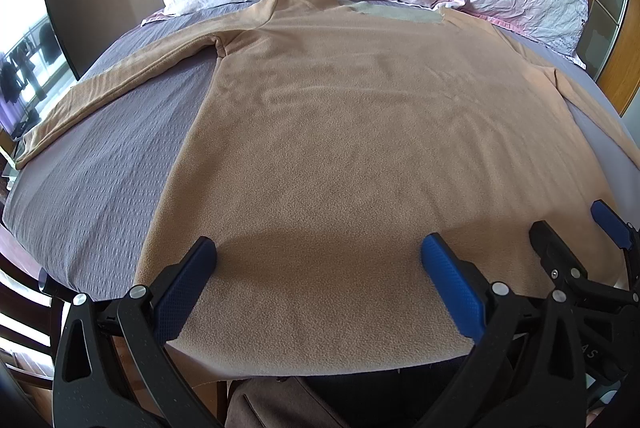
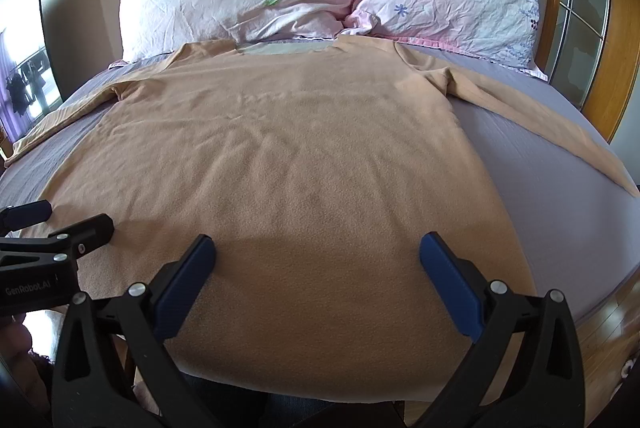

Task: Fold small clothes

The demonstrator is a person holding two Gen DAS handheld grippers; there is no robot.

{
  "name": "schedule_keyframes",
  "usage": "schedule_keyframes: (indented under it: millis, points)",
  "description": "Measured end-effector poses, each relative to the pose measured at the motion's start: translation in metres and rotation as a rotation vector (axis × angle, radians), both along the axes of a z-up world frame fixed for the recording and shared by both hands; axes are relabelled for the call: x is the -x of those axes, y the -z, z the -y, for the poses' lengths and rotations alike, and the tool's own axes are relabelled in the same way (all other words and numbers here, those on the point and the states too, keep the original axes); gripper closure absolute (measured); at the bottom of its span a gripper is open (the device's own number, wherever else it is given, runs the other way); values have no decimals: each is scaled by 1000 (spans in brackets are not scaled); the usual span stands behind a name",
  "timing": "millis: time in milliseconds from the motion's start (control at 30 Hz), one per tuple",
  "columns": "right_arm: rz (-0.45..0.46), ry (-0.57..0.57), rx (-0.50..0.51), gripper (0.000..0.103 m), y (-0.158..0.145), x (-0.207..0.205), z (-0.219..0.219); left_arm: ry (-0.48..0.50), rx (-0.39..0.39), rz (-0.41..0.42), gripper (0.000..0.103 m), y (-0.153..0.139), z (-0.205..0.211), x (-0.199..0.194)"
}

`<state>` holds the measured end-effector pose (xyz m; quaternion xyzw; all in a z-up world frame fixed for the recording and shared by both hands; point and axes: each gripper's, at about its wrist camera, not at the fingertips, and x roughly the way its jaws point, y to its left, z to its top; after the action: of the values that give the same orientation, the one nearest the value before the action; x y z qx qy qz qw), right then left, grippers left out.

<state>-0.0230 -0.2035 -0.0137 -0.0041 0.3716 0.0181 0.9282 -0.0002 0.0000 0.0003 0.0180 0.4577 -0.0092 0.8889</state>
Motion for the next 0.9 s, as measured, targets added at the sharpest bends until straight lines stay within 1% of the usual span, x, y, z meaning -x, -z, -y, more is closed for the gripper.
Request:
schedule_keyframes:
  millis: [900]
  points:
    - [9, 0, -1, 2, -1, 2, 2, 1, 0, 4, 1, 0, 0, -1]
